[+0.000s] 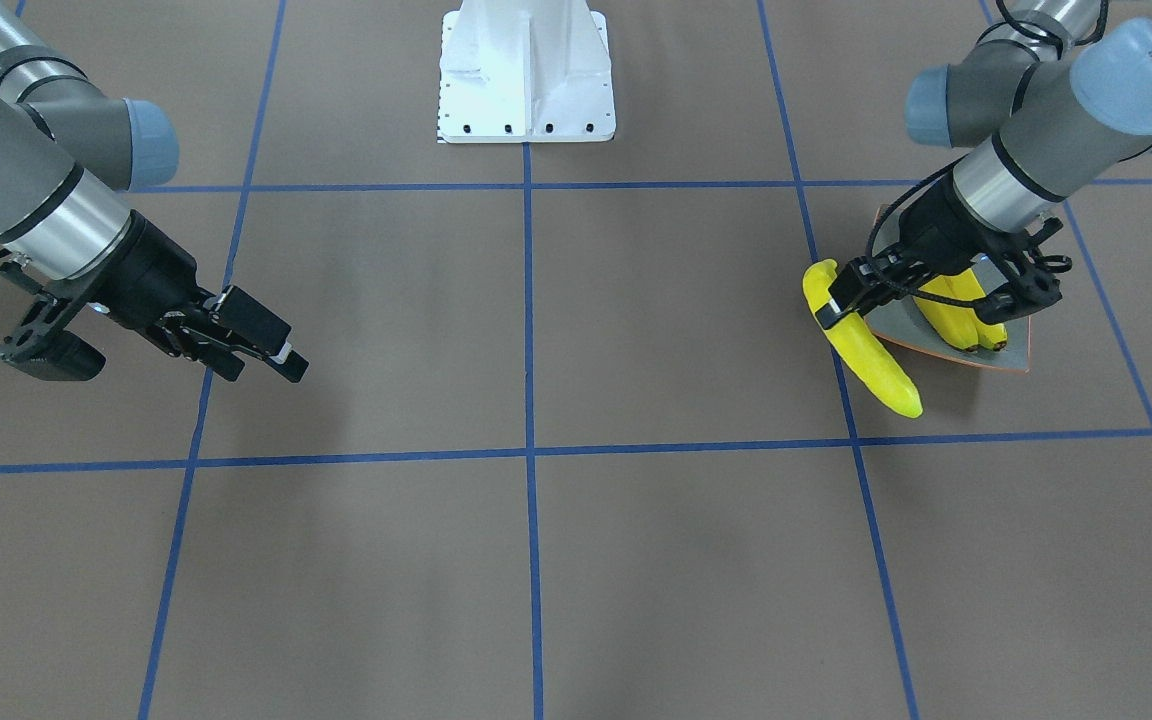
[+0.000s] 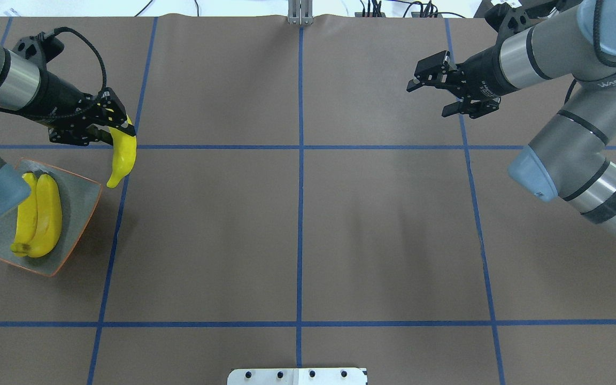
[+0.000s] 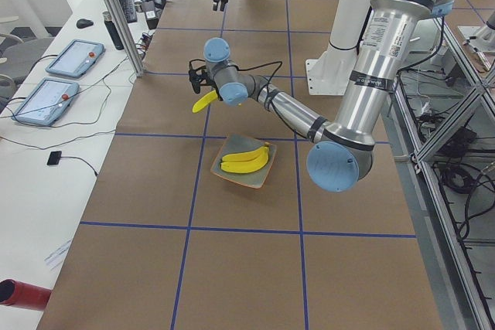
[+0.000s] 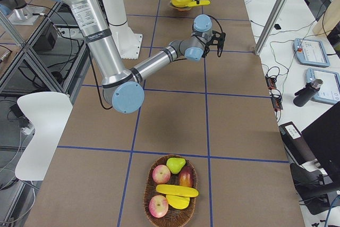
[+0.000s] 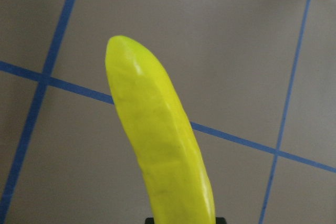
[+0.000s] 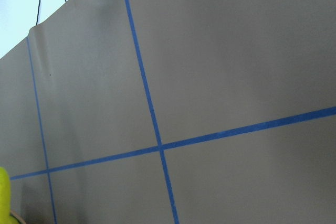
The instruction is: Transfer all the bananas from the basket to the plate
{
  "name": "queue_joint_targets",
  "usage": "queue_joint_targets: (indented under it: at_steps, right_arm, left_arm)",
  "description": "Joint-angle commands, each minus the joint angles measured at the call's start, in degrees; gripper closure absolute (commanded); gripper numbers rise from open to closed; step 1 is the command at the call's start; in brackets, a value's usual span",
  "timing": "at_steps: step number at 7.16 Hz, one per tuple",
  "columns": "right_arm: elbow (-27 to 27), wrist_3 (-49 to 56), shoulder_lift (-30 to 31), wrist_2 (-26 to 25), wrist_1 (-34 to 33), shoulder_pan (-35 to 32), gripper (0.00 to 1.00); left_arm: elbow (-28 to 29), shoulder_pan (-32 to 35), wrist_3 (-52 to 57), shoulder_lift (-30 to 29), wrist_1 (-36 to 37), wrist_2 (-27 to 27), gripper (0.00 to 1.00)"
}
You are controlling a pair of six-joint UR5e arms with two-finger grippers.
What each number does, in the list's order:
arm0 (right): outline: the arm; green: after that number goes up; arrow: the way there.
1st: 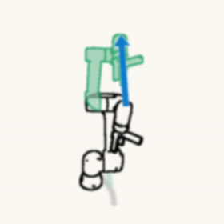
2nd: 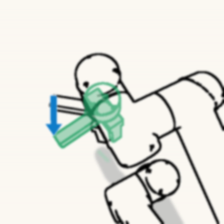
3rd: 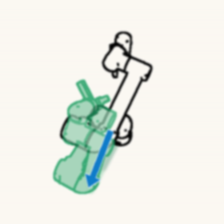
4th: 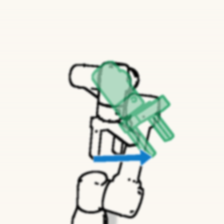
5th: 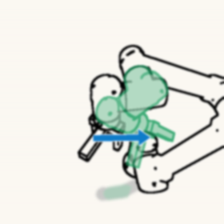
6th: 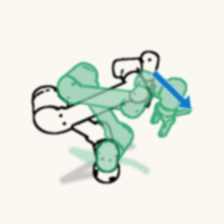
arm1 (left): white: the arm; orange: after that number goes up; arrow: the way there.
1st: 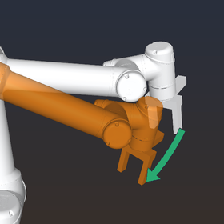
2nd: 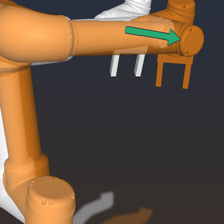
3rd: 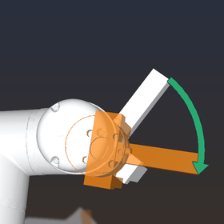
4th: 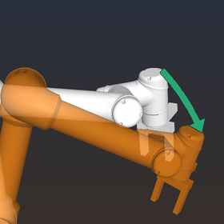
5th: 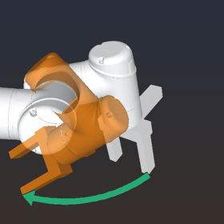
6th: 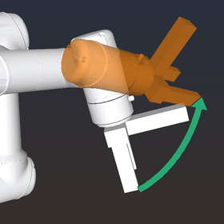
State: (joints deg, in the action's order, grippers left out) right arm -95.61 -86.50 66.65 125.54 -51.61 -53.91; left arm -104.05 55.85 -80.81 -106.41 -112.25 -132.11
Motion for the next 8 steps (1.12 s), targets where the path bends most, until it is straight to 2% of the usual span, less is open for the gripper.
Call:
queue_joint_targets:
  at_steps: [1, 2, 3, 6, 8]
  right_arm:
    - [0.86, 0.36, 0.50, -3.54, 0.02, 1.43, 0.00]
    - [1.30, 0.45, 0.50, -3.55, 0.02, 1.44, 0.00]
    - [1.39, 0.45, 0.67, -3.63, 0.02, 1.44, 0.00]
    - [2.00, 0.45, 0.68, -3.72, 0.11, 1.79, 0.00]
    - [1.83, 0.45, 0.68, -3.63, 0.11, 1.88, 0.00]
  left_arm:
    - [-9.37, -1.18, 11.57, 1.11, 22.50, 9.79, 1.00]
    - [-11.68, -3.54, 15.12, 1.99, 29.13, 15.34, 1.00]
    - [-11.79, -6.08, 16.63, 4.35, 29.98, 19.22, 1.00]
    - [-10.74, -8.48, 17.00, 5.95, 30.25, 19.35, 1.00]
    - [-10.03, -8.74, 17.00, 5.34, 35.32, 19.35, 1.00]
